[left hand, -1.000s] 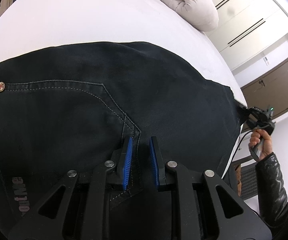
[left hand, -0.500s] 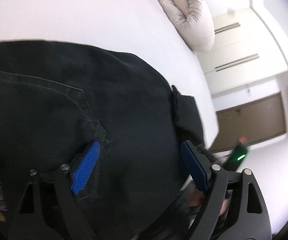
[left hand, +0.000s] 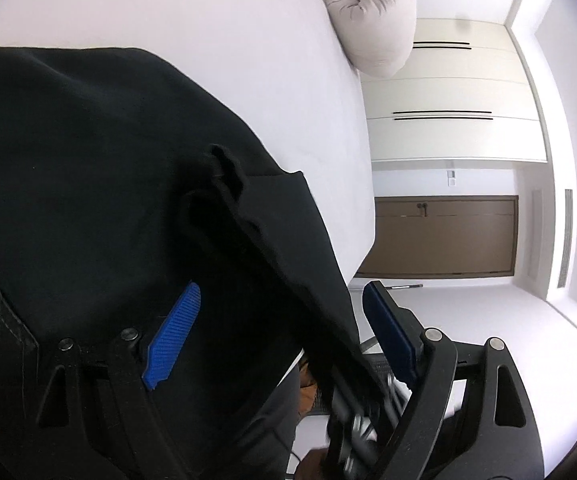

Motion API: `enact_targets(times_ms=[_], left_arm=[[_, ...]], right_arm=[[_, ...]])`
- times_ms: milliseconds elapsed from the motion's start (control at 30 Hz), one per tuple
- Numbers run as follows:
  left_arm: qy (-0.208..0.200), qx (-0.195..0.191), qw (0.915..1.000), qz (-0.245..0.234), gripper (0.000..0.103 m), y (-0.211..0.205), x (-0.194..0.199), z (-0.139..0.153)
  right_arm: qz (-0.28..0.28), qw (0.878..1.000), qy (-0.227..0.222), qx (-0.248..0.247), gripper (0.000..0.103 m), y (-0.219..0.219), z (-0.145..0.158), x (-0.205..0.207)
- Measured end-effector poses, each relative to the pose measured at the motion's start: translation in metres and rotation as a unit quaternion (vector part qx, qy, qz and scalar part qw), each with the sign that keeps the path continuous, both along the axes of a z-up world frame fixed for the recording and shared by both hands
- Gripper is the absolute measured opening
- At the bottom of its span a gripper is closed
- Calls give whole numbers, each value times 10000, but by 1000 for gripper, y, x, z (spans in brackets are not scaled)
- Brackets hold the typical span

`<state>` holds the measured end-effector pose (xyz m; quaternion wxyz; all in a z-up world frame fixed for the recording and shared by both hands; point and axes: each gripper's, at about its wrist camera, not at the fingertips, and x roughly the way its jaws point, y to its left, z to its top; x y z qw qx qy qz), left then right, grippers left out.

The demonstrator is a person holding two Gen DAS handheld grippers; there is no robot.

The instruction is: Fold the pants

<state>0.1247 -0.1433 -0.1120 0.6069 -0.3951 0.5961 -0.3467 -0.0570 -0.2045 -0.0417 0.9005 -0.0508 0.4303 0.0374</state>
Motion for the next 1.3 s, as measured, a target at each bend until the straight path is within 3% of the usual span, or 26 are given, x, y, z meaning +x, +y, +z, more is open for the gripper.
enact_targets(times_ms=[67,133,233,533,800,933,1000,1067,1133,1233,1300], left_arm=[[-27,-3,10000,3,72,5,1,0],[-37,161,9998,-108,26,10,3,1],[-112,314,9993,-148,14,20,7,3],[-516,644,9964,-218,10,38,-12,20],[-195,1051,9941,163,10,53,-27,-20],[-226,1100,9928,423,10,61,-35,-24],[-231,1222,9907,561,10,62,-37,-22],[-272,1489,9862,678,10,72,-40,-14],[-541,1834,9790,705,10,73,-41,-2],[-1116,2128,9696,460,10,48,-44,24],[-1424,2357,9612,184,10,23,-47,32]], right_arm=[[228,9997,-22,-118,11,16,0,-1],[409,9989,-10,-226,11,27,0,-1],[576,9979,5,-294,11,35,0,-1],[1116,9924,86,-515,11,76,-1,-3],[1446,9870,514,-479,12,90,-32,-13],[1539,9846,831,9,29,91,-43,-20],[1750,9814,782,-37,50,97,-42,-27],[1896,9782,824,-171,56,100,-40,-31],[1876,9781,892,117,56,89,-30,-33],[1571,9701,1166,1436,56,35,-7,-24],[1213,9581,1376,2200,56,-11,-1,-10]])
